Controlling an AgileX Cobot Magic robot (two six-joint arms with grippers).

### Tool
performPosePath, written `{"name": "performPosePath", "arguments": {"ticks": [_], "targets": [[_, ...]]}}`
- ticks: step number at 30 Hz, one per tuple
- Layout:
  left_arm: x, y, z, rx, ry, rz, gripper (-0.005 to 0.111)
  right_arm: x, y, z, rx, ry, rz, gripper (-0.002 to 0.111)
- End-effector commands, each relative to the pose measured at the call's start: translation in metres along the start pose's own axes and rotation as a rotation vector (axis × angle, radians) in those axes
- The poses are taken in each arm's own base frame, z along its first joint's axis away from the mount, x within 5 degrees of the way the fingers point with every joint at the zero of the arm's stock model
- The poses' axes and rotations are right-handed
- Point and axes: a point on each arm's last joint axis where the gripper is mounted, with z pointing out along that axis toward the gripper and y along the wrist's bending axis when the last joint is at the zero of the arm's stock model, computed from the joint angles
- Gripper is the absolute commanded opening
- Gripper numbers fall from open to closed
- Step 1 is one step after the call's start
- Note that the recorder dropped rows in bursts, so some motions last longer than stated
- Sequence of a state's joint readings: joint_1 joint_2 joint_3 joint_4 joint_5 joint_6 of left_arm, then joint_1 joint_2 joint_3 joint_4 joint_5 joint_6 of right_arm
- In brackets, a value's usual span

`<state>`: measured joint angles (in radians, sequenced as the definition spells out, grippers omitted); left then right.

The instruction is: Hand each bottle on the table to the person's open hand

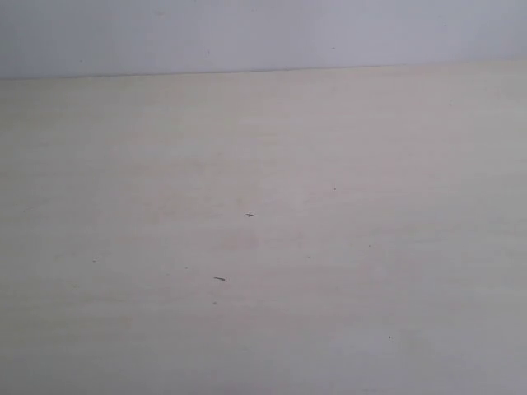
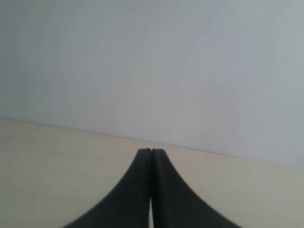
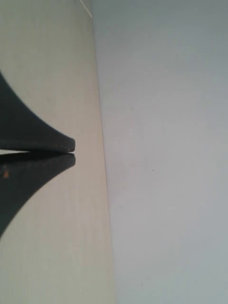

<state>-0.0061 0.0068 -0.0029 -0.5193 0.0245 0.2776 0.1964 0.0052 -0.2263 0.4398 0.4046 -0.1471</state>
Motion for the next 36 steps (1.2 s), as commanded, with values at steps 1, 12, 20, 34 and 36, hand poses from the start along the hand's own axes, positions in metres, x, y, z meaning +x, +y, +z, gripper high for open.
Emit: {"name": "performPosePath", "arguments": {"ticks": [1, 12, 20, 34, 36], "targets": [[-0.0001, 0.0010, -0.0005, -0.009, -0.011, -0.003, 0.000, 0.0000, 0.0001, -0.0006, -0.003, -0.006, -0.008, 0.000], [0.0054, 0.0039, -0.0007, -0.041, 0.050, 0.040, 0.000, 0.0000, 0.0001, -0.0006, -0.003, -0.006, -0.008, 0.000], [0.0054, 0.0039, -0.0007, -0.041, 0.050, 0.044, 0.000, 0.0000, 0.0001, -0.0006, -0.003, -0.006, -0.008, 0.000], [0.0054, 0.0039, -0.0007, -0.041, 0.050, 0.044, 0.000, -0.0001, 0.0000, -0.0006, -0.001, -0.006, -0.016, 0.000], [0.0054, 0.0039, -0.0007, -0.041, 0.050, 0.044, 0.000, -0.0003, -0.0009, -0.0006, 0.009, -0.008, -0.039, 0.000]]}}
